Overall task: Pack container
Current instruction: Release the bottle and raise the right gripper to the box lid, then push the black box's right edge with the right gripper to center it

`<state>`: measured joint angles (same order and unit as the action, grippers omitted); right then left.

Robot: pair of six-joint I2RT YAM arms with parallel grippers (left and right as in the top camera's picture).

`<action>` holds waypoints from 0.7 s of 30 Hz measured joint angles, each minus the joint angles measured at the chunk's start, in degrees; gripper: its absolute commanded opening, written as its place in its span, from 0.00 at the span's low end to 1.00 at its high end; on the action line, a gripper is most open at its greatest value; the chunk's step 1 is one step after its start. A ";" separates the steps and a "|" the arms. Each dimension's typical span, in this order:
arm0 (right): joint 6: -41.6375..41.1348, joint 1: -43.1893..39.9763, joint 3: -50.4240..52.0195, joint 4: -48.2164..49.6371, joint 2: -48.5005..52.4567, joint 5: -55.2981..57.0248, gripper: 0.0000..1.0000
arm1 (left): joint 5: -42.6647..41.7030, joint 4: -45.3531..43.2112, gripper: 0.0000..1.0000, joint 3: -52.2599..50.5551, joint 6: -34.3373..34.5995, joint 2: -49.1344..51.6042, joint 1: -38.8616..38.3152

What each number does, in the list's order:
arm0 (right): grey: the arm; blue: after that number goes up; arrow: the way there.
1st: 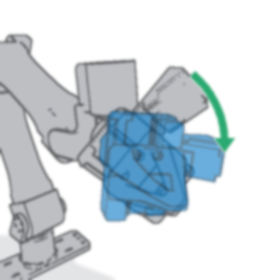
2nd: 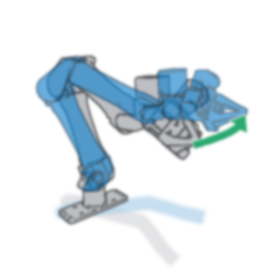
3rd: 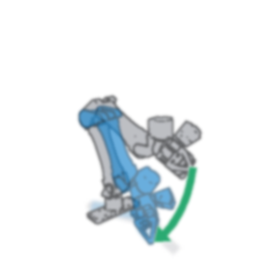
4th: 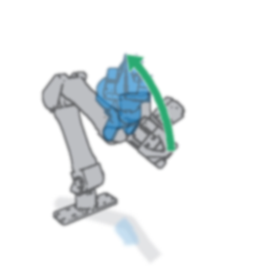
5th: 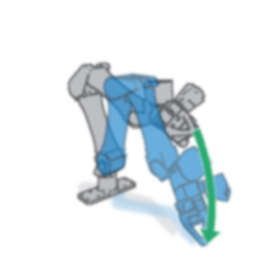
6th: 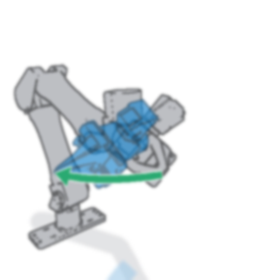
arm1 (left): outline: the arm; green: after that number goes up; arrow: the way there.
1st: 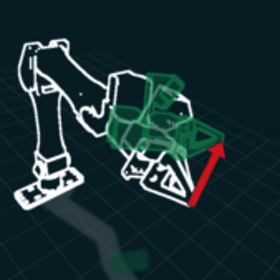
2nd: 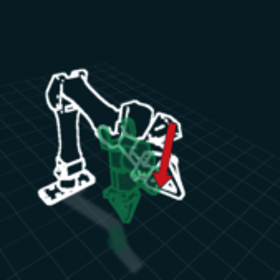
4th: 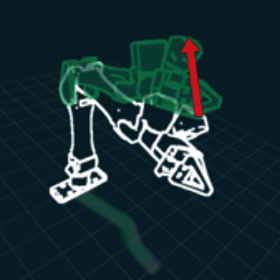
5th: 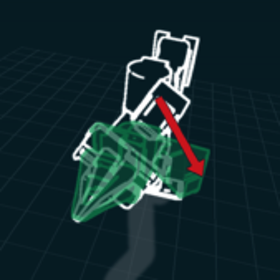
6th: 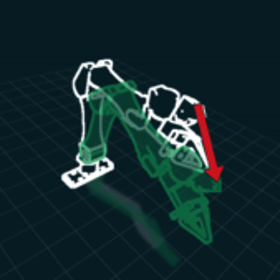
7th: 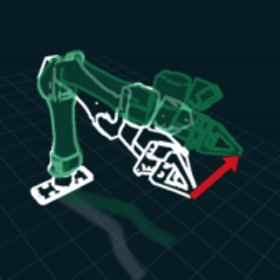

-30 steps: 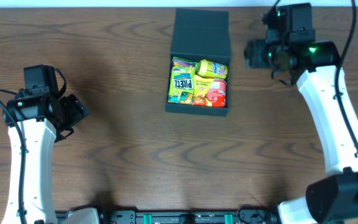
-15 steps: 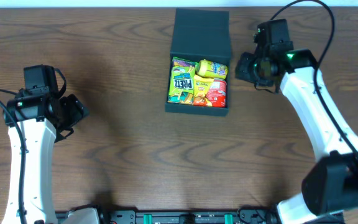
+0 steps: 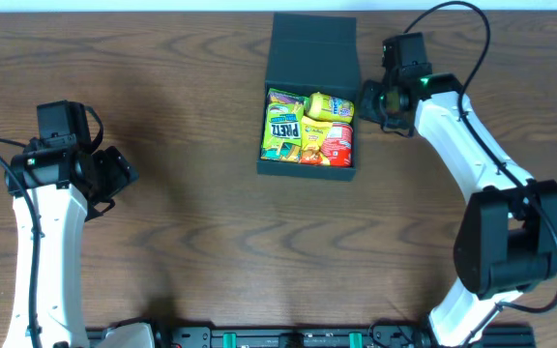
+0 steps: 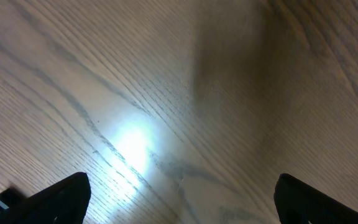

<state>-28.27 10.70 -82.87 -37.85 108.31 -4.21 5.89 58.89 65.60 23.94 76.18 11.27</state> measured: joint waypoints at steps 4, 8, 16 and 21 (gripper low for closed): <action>0.11 0.85 0.00 0.66 0.50 0.00 0.38 | 0.00 0.00 0.95 -0.02 0.00 0.00 0.00; 0.50 1.40 0.00 0.72 1.46 0.37 0.37 | 0.00 0.00 0.95 -0.02 0.00 0.00 0.00; 3.41 1.44 -0.02 -0.76 4.31 1.20 0.14 | 0.00 0.02 0.95 -0.02 0.00 0.00 0.00; 5.88 1.95 -0.26 -3.10 5.68 1.46 0.02 | 0.00 0.00 0.95 -0.02 0.00 0.00 0.00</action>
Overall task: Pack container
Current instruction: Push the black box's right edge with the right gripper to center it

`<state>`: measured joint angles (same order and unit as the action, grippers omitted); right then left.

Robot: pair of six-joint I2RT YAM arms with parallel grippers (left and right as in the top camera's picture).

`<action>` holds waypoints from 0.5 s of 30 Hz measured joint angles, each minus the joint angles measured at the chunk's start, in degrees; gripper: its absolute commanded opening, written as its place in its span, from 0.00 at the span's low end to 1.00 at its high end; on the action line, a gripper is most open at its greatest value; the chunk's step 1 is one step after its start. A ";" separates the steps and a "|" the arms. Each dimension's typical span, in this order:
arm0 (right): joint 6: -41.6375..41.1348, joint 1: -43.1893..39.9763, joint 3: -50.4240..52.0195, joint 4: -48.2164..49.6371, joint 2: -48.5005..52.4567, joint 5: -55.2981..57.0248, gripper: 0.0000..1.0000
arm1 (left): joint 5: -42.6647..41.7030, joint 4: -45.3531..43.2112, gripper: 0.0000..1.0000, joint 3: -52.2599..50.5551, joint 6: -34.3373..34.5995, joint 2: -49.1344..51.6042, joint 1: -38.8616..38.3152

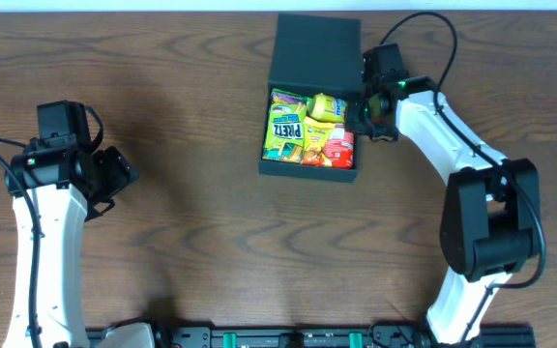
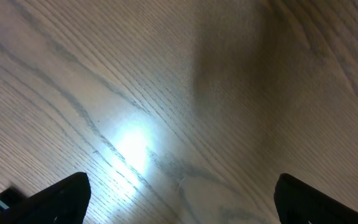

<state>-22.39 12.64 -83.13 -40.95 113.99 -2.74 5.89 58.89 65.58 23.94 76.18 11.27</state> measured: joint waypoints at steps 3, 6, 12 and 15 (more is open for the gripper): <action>1.46 -0.02 -0.26 -1.62 0.00 0.85 0.01 | 0.00 0.00 0.95 0.00 0.00 0.00 0.00; 3.37 -0.02 -0.52 -3.30 0.00 1.42 0.02 | 0.00 0.00 0.95 0.02 0.00 0.00 0.00; 7.17 -0.02 -1.27 -8.50 -0.07 2.03 0.01 | 0.00 0.00 0.95 0.00 0.00 0.00 0.00; 8.28 0.13 -1.49 -11.76 -0.17 2.29 0.02 | 0.00 0.00 0.95 0.00 0.00 0.00 0.00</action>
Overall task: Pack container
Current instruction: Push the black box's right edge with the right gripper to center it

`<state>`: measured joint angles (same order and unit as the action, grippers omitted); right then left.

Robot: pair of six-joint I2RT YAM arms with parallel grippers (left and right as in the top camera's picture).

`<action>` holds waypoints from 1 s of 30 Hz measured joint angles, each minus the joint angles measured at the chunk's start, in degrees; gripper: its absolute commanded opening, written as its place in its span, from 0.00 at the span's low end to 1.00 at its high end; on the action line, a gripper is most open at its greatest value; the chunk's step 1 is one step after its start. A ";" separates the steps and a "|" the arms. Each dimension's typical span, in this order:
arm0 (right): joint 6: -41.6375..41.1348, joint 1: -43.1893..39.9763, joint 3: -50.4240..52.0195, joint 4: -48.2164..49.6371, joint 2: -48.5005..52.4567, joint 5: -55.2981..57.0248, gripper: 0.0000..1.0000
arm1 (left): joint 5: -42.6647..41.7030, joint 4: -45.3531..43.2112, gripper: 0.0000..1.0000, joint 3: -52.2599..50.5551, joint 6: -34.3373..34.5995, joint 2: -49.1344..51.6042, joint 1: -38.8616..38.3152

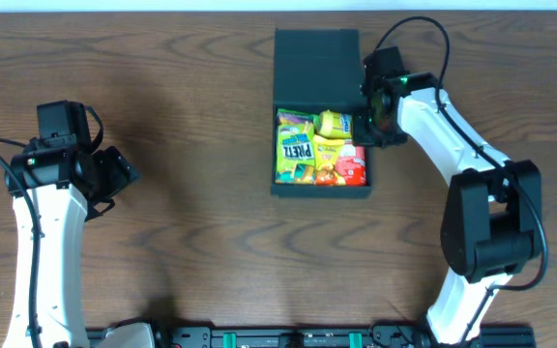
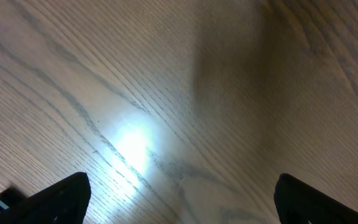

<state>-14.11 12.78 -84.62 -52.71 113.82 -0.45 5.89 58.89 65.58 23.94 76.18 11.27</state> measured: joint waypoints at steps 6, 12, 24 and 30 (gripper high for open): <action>0.09 2.38 1.25 0.04 -0.81 2.19 0.01 | 0.00 0.00 0.95 0.00 0.00 0.00 0.00; -0.09 4.96 8.96 6.78 -5.73 2.08 0.01 | 0.02 -0.02 0.95 0.00 0.00 0.00 0.00; -3.93 9.14 27.78 10.27 -21.57 -1.20 0.02 | 0.00 0.02 0.95 0.00 0.00 0.00 0.00; -9.14 14.40 30.51 4.83 -25.86 1.33 0.01 | 0.00 0.02 0.95 0.00 0.00 0.02 0.00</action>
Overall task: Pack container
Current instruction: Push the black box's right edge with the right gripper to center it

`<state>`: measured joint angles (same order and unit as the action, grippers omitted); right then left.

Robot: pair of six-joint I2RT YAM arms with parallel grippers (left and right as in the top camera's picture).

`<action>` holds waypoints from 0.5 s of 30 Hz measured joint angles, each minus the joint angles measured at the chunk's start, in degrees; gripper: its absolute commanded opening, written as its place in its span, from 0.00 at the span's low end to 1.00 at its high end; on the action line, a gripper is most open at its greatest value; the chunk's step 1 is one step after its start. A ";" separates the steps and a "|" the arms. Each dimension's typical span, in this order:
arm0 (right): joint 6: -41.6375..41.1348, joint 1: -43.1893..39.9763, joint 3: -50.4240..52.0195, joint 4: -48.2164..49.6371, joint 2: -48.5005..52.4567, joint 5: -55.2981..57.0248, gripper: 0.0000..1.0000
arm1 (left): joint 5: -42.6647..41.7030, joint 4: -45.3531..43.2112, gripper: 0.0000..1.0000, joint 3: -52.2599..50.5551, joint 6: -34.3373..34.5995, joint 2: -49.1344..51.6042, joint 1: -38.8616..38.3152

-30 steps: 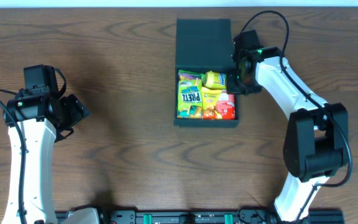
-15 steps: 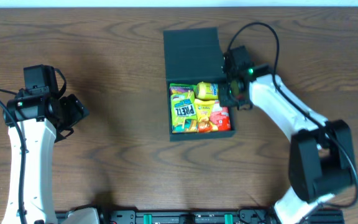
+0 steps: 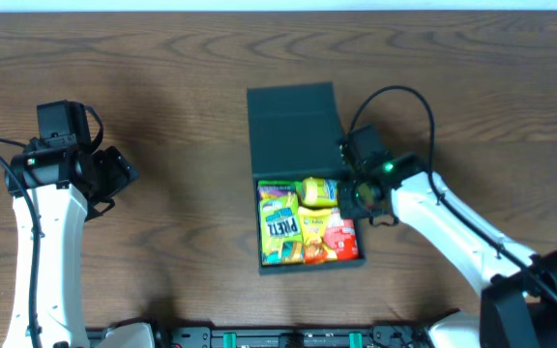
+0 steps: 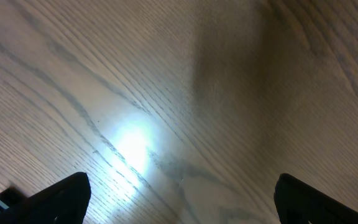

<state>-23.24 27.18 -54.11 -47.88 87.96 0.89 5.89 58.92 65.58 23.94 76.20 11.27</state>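
A dark box [image 3: 309,268] with its lid [image 3: 293,130] folded open behind it sits at the table's front centre. Inside lie a green snack packet [image 3: 280,224], a yellow one [image 3: 317,193] and a red one [image 3: 338,237]. My right gripper [image 3: 359,190] sits at the box's right wall near the hinge and appears shut on that wall. Far to the left, my left gripper [image 3: 114,174] hovers over bare wood. In the left wrist view the left gripper [image 4: 179,200] is open, with only the table between its dark fingertips [image 4: 61,196].
The brown wooden table [image 3: 162,58] stretches around the box on all sides. The right arm's black cable [image 3: 395,97] loops above the box's right side. Black rails run along the table's front edge [image 3: 288,338].
The box has moved toward the front of the table and slightly left, and my right gripper has moved with it at its right wall. The left arm is where it was.
My right gripper first stood just right of the box at the table's far edge. Then it was at the box's upper right corner. After that the box sat a little nearer and straighter, and now it is at the front centre. The left gripper stayed open throughout.
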 measured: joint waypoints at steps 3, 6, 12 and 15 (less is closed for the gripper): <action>-2.29 1.68 0.94 -0.57 -1.66 1.18 0.02 | 0.00 0.00 0.95 0.00 0.00 -0.02 0.00; -4.70 2.12 2.38 1.03 -3.02 1.62 0.01 | 0.02 -0.04 0.95 0.00 0.00 -0.02 0.00; -11.58 2.16 7.96 5.81 -6.99 1.03 0.02 | 0.00 0.00 0.95 0.00 0.00 0.00 0.00; -13.25 2.16 9.25 7.32 -8.07 0.74 0.01 | 0.00 -0.02 0.95 0.00 0.00 -0.02 0.00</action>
<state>-36.49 29.34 -44.86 -40.56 79.90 1.63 5.89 58.89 65.58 23.94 76.18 11.27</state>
